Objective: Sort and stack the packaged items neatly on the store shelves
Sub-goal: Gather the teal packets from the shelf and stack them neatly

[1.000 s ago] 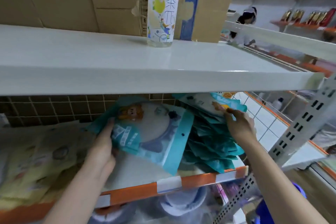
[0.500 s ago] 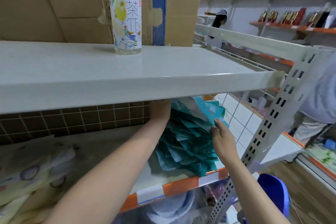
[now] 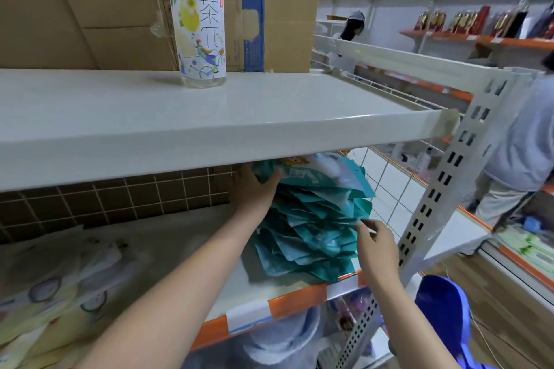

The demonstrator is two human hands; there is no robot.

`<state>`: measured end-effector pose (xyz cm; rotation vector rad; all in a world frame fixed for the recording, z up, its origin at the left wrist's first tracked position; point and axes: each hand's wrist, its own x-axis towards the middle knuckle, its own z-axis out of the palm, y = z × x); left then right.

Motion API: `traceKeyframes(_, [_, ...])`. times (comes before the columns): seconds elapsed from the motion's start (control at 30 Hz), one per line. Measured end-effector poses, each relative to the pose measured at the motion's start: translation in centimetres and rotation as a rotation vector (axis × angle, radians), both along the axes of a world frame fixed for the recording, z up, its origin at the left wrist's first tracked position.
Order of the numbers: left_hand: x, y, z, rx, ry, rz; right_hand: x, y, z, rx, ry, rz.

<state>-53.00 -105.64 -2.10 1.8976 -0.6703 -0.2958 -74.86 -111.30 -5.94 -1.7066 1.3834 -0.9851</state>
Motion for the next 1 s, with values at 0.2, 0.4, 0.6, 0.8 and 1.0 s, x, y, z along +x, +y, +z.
traceKeyframes(0.2, [1.0, 7.9, 0.0, -0.144, -0.133, 0.033, 1.1, 3.8, -1.9, 0.019, -0.095, -0.029])
traceKeyframes(0.4, [4.3, 19.0, -1.7, -0.042, -0.134, 0.148, 6.9, 8.4, -3.3, 0.215, -0.16, 0.292])
traceKeyframes(0.6, [7.8, 34.1, -2.5, -0.057, -0.179, 0.227, 14.4, 17.4, -2.9, 0.301, -0.089, 0.63])
traceKeyframes(0.8, [11.2, 49.6, -3.4, 0.049, -0.163, 0.365, 20.9, 28.5, -2.2, 0.308, -0.036, 0.788])
traceKeyframes(1.0, [15.3, 62.3, -4.1, 0.127, -0.186, 0.454, 26.2, 40.1, -1.8, 0.298, -0.015, 0.871])
